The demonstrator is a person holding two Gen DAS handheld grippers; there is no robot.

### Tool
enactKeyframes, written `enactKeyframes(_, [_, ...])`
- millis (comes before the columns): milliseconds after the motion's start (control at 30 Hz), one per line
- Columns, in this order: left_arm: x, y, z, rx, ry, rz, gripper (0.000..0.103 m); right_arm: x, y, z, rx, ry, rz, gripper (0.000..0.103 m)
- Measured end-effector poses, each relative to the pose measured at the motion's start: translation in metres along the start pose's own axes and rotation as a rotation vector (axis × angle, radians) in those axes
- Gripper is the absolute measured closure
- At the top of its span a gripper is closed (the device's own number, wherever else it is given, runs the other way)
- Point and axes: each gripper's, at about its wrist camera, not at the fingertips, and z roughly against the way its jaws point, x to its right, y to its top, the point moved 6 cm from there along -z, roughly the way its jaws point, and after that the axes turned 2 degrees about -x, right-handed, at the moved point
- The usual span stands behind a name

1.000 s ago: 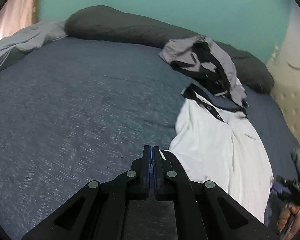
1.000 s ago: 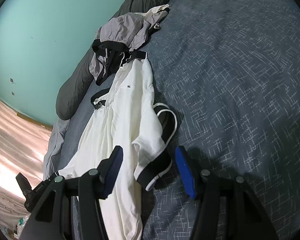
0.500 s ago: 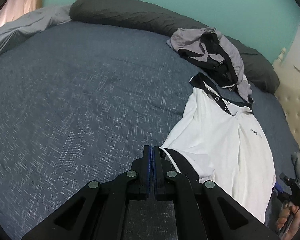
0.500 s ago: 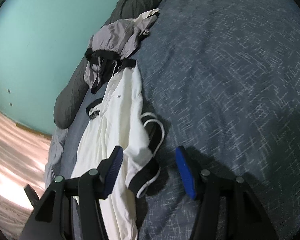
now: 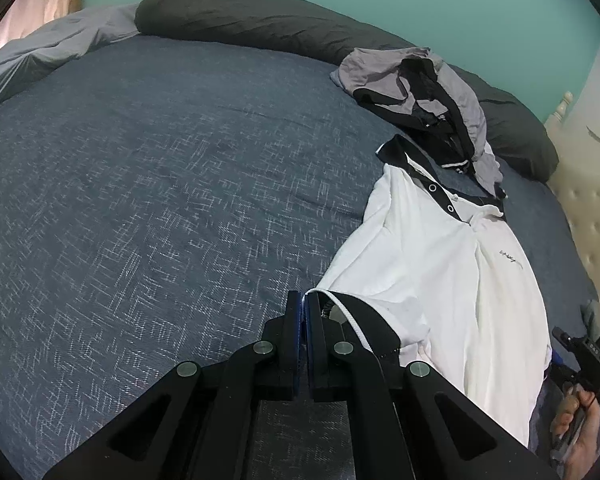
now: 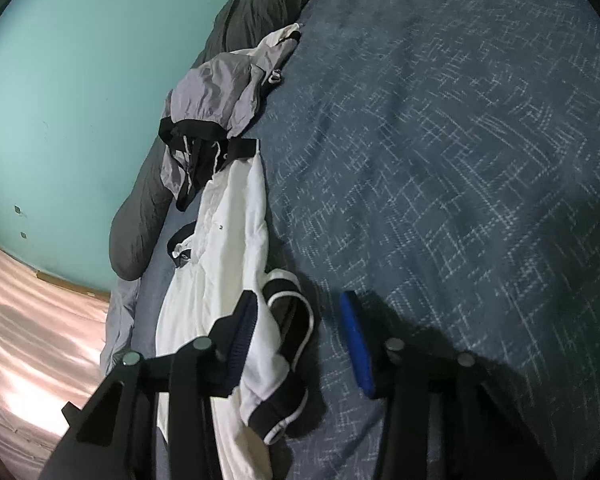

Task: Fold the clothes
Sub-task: 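Close the left tool on the sleeve hem and pull it across the shirt, then close the right tool on the other black-trimmed sleeve hem while the left tool holds its hem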

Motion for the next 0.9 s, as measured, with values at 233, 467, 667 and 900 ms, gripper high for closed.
enactKeyframes(233, [0.001,-0.004,-0.002,-0.009,0.003,-0.005,0.101,0.003,0.005,-0.011,-0.009,-0.002,-0.003,0.086])
enactKeyframes(467, [0.002,-0.006,-0.005,-0.018,0.004,-0.008,0.101,0.002,0.002,-0.013,-0.004,0.002,0.016,0.100])
enactKeyframes(667, [0.000,-0.005,-0.003,-0.016,0.002,0.001,0.101,-0.003,0.022,0.020,0.097,0.065,0.003,0.100])
enactKeyframes(900, [-0.002,-0.005,-0.004,-0.022,-0.001,0.008,0.101,0.016,0.046,0.050,0.188,0.072,-0.064,0.100])
